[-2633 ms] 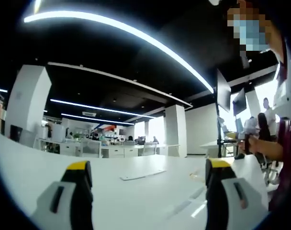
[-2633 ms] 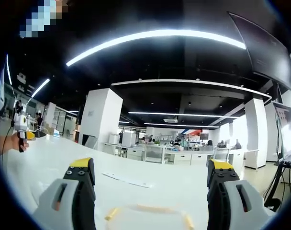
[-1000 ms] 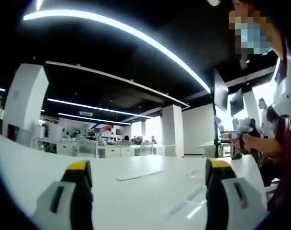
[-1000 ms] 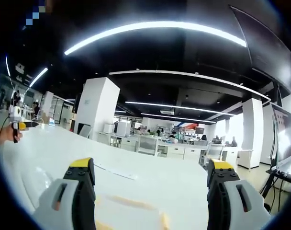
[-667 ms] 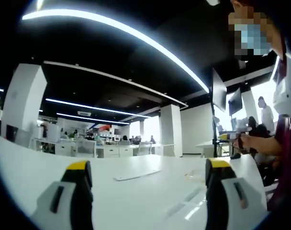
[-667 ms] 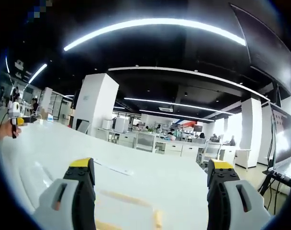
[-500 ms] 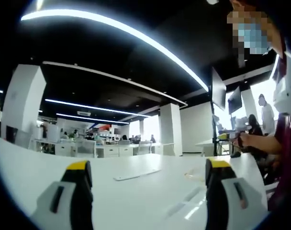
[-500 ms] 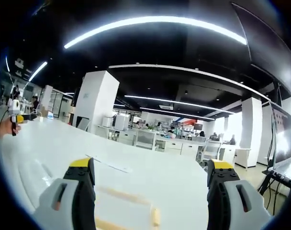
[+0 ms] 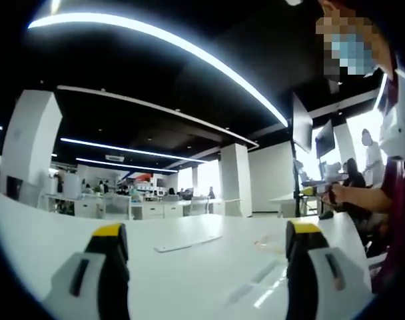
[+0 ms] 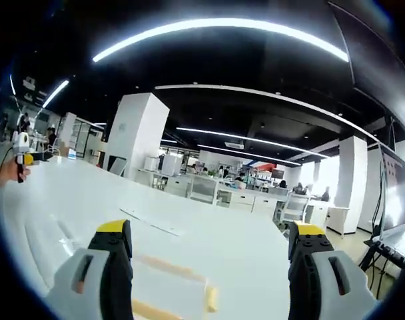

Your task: Snap each plastic latch of the storage box into its locked position after aligning the lid with the box until every specified latch is closed and the lid sits flush.

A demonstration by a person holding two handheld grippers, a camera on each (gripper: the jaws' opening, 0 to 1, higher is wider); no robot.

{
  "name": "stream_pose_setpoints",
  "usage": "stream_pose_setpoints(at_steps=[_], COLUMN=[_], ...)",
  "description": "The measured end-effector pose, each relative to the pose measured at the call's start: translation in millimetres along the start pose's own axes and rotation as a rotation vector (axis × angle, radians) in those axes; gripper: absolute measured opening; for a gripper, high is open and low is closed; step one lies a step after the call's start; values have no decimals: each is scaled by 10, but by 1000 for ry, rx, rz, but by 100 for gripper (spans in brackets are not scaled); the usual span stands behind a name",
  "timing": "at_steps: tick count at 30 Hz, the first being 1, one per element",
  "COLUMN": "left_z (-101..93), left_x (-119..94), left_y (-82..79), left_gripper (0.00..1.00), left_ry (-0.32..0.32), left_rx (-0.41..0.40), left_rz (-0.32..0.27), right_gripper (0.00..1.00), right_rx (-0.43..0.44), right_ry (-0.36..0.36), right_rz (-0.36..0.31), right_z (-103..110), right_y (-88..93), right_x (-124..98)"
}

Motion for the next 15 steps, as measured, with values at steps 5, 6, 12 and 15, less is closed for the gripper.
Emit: stream_pose_setpoints(at_steps=[5, 6, 12, 15], left_z=[-44, -52, -109, -150], left_x=[23, 26, 51, 71], left_y=[2, 2, -2, 1], left_gripper=[100, 100, 100, 100], left_ry=[8, 10, 20, 31], left_rx=[0, 1, 7, 14], left_rz=[4, 5, 7, 11], right_gripper=[100, 100, 100, 100], right_rx=[-2, -4, -15, -17], right_ry=[-1, -1, 1, 2], right_rz=[11, 14, 25, 30], right_z=[-42, -49, -104, -133], right_y=[28, 32, 44, 49], right_x=[-20, -25, -53, -60])
Point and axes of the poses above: the point that each gripper's makers call its tool centre point, and the gripper's own axes: x roughly forward along the fingers, z roughly to its left, y roughly out of its underside, the point moved 3 cm from there along -x, roughly backward along the fingers, and after that the axes turned 6 degrees about x, right-handed, at the moved point
